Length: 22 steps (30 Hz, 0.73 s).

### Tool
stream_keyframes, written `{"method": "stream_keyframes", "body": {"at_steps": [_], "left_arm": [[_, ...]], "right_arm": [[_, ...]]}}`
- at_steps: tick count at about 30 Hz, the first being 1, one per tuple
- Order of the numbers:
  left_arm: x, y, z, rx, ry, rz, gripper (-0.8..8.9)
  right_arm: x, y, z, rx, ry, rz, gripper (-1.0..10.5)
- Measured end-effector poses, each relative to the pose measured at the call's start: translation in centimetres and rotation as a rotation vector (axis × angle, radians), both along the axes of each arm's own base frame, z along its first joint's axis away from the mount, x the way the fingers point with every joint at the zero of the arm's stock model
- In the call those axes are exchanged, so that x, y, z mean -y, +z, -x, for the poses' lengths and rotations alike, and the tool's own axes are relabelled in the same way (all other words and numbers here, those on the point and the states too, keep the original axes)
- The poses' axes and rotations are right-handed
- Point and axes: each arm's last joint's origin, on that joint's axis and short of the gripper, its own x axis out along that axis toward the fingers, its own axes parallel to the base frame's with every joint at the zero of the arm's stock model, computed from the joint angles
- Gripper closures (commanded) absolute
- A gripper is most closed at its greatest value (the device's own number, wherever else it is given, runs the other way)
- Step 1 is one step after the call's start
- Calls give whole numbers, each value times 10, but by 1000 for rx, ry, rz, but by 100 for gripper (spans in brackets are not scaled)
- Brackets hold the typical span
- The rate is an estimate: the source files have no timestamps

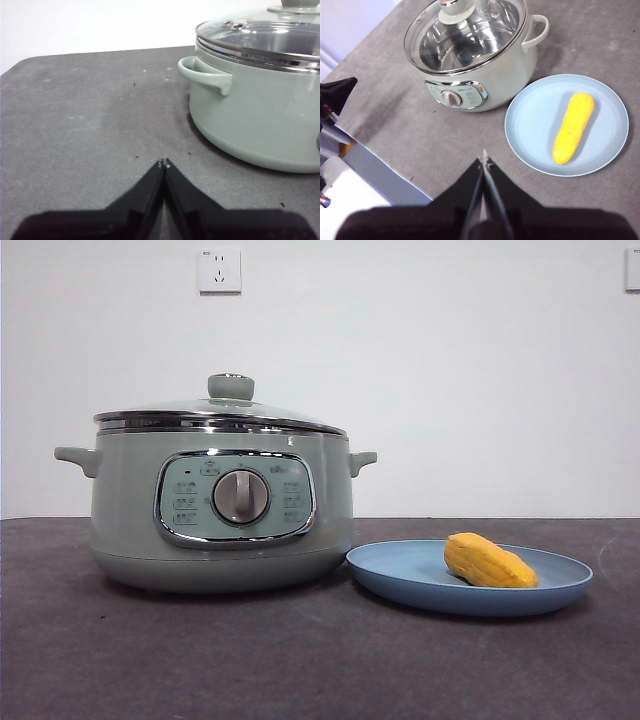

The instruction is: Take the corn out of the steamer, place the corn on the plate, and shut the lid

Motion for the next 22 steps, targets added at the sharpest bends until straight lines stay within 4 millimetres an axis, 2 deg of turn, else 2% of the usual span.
{"method": "stream_keyframes", "body": {"at_steps": [17, 22], "left_arm": [[0, 0, 0, 0, 0, 1, 817], [0, 0, 0, 0, 0, 1, 817]], "right_arm": [[0, 0, 0, 4, 3, 3, 946], [5, 8, 2, 141, -10, 32, 946]]}}
